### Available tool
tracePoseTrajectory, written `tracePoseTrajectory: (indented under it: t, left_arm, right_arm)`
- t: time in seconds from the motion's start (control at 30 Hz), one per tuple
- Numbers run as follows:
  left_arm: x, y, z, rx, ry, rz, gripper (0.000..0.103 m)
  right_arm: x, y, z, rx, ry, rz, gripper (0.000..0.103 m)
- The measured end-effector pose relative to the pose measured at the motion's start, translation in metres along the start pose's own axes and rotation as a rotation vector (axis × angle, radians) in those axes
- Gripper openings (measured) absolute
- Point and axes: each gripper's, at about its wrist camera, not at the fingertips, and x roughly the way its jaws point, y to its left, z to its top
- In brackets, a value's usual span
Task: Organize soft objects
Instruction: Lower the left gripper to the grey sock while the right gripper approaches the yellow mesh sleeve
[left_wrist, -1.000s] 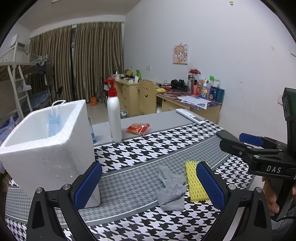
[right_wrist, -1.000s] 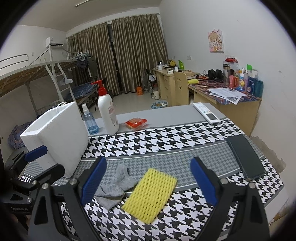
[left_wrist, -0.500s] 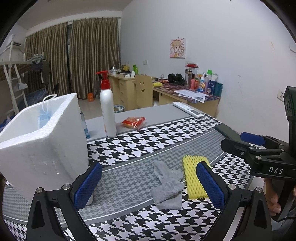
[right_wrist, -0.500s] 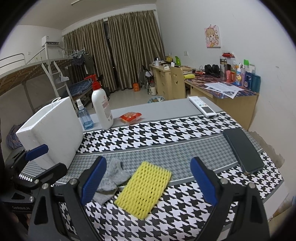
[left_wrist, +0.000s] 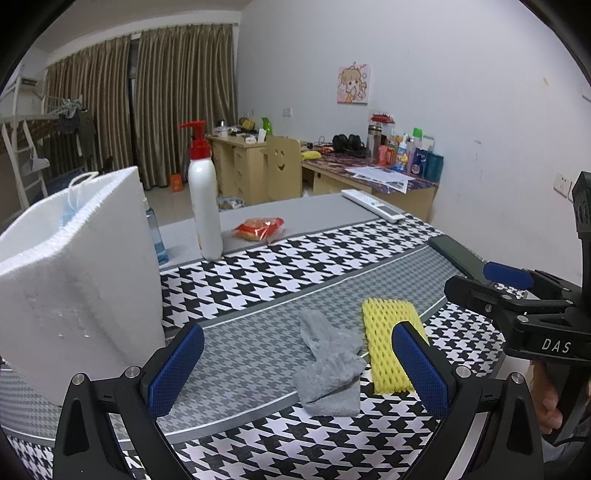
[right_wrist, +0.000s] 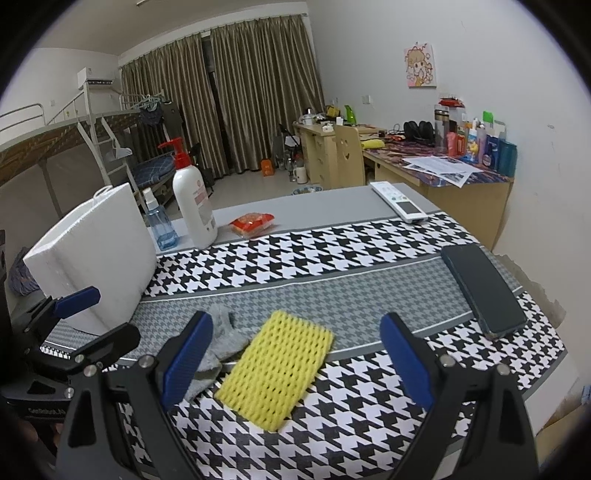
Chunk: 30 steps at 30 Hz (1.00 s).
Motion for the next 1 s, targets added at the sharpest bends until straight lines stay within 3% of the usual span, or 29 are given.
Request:
tracePoseTrajectory:
  t: [0.77, 1.0]
  left_arm:
    - [0.029, -0.006, -0.007, 0.005, 0.091, -0.028, 0.101]
    - [0.036, -0.011, -0.010, 0.020, 0.119, -0.053, 0.092]
  right_arm:
    - [0.017, -0.010, -0.009, 0.024, 0.056, 0.008, 0.094]
    - [0.020, -0.014, -0.011, 0.028, 0.068, 0.007, 0.094]
